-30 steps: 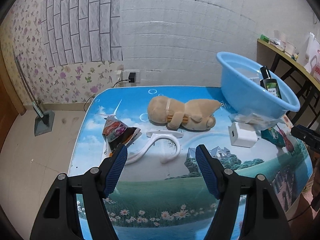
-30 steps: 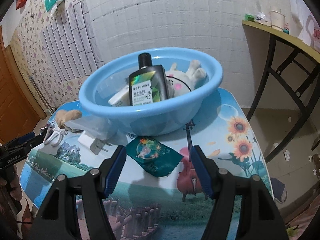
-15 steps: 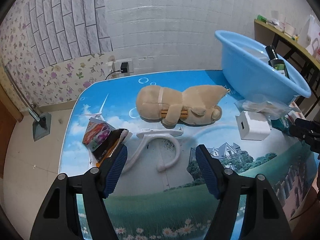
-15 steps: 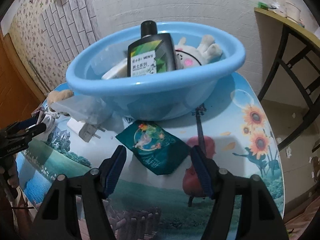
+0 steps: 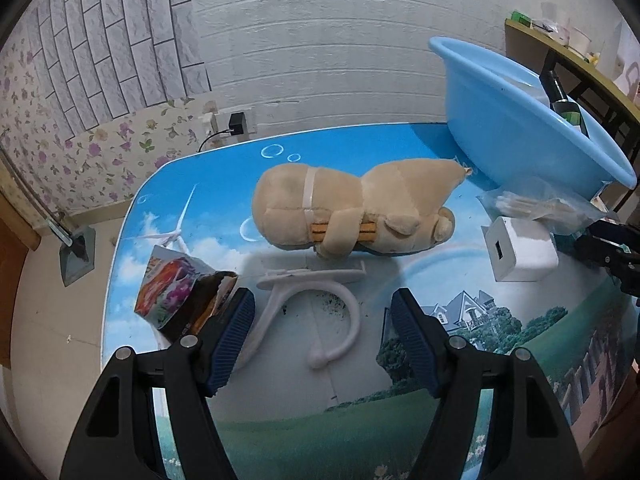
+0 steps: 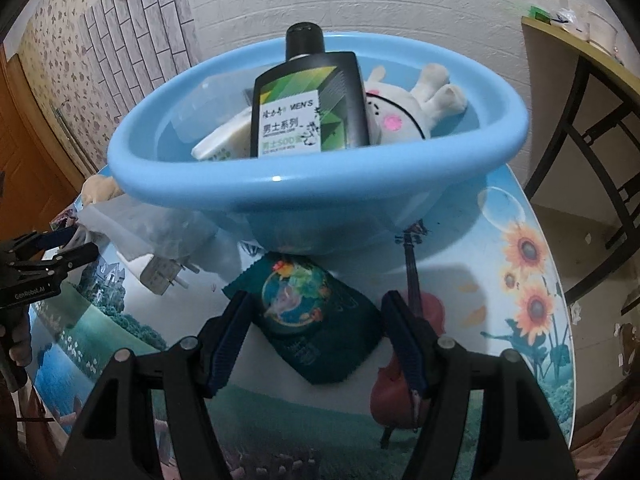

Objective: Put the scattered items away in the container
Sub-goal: 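Move left tool to the white hook while right tool reaches the green snack packet, then grasp the white hook with left tool while right tool grasps the green packet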

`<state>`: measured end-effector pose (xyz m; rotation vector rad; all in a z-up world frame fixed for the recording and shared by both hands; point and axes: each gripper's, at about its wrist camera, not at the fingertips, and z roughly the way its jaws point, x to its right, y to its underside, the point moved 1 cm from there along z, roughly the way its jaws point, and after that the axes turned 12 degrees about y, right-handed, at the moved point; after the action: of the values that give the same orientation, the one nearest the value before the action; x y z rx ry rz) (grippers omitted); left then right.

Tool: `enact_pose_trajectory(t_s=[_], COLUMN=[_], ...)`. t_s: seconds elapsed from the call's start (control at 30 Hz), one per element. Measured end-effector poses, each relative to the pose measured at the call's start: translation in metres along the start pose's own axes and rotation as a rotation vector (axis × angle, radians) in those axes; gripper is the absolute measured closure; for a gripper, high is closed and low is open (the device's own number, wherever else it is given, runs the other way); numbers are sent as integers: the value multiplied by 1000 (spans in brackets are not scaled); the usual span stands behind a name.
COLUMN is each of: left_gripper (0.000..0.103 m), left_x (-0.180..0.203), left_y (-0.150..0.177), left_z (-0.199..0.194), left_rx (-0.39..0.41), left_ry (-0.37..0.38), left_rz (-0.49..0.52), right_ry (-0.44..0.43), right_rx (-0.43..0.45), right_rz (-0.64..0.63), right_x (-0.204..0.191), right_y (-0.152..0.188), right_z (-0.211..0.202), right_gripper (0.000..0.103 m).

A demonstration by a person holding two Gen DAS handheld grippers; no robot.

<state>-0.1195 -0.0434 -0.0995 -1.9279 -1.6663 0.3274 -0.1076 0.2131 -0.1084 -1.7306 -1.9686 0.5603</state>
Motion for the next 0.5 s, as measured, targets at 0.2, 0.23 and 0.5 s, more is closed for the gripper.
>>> enact_pose_trajectory(t_s=[0.2,0.23,0.5], left_gripper=[42,48,53], left_x=[2,3,12], left_y=[0,0,6], left_z=[1,0,-3], left_rx=[3,5,5], left_ry=[27,34,61], left_rz=[23,31,64], right_ry=[-9,-10,-16], right_rx=[-1,0,18], right_rz=[8,8,-42], right_x=[1,0,-10], right_y=[-2,-3,0], right_z=[4,4,1], right_gripper=[32,32,39])
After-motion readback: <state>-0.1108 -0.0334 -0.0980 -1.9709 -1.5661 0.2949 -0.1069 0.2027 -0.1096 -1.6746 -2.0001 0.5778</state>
